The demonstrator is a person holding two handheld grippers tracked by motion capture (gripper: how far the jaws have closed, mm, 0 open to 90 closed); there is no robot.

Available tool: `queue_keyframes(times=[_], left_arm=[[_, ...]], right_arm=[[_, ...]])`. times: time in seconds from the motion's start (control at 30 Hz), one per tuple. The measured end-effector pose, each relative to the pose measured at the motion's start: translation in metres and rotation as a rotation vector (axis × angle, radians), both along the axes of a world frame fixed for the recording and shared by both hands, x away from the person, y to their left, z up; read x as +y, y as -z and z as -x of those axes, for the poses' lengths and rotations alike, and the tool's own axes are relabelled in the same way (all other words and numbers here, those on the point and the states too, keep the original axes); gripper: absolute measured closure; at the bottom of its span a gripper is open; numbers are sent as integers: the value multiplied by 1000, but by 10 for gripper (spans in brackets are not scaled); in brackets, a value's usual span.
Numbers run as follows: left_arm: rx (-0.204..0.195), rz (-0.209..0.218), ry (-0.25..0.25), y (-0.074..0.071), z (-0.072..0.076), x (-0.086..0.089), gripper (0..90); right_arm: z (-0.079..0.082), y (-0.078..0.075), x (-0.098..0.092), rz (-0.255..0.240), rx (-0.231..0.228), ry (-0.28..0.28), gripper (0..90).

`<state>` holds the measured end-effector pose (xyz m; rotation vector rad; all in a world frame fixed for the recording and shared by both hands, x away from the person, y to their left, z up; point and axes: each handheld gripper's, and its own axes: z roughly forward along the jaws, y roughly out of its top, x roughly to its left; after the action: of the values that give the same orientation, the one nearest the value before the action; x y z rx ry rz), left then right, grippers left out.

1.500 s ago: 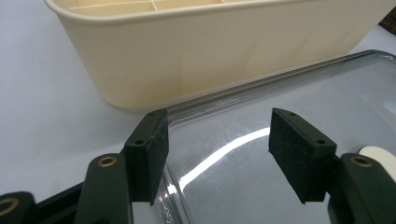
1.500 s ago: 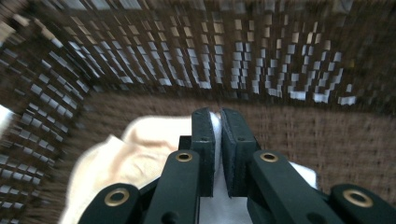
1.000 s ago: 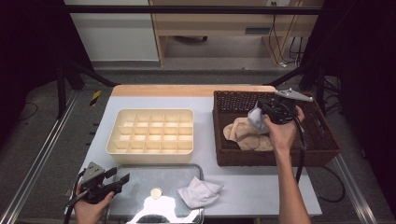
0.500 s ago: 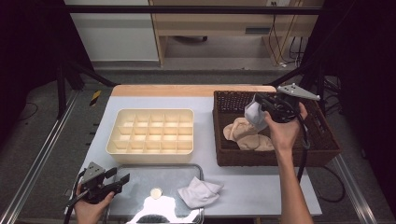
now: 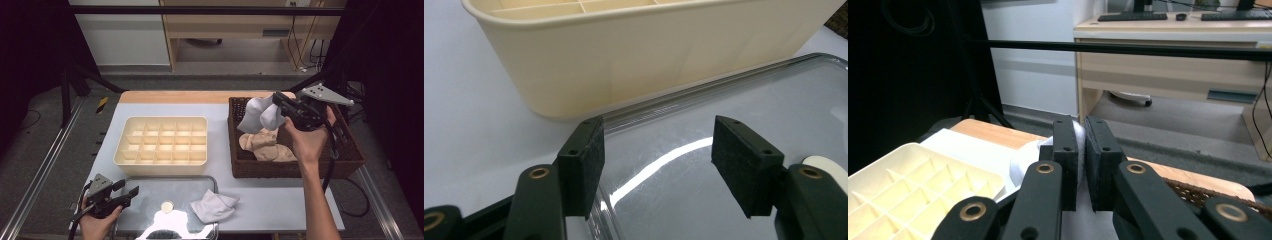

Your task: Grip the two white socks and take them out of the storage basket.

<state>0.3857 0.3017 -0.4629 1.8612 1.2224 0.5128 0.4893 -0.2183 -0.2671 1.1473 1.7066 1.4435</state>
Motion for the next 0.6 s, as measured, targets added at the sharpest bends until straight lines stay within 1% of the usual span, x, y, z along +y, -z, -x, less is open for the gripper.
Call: queue_keyframes(times=[0.27,0.4,0.6], left_arm=[[-1,0,-1,0,1,0,376],[-5,1,-2,-1,1,0,376],[-5,0,1,-1,1,0,376]], right_arm=[[12,-10,6,2,-33,-42,849],[22,-15,7,14,-51,-55,849],[38,-23,9,10,-80,-96,849]])
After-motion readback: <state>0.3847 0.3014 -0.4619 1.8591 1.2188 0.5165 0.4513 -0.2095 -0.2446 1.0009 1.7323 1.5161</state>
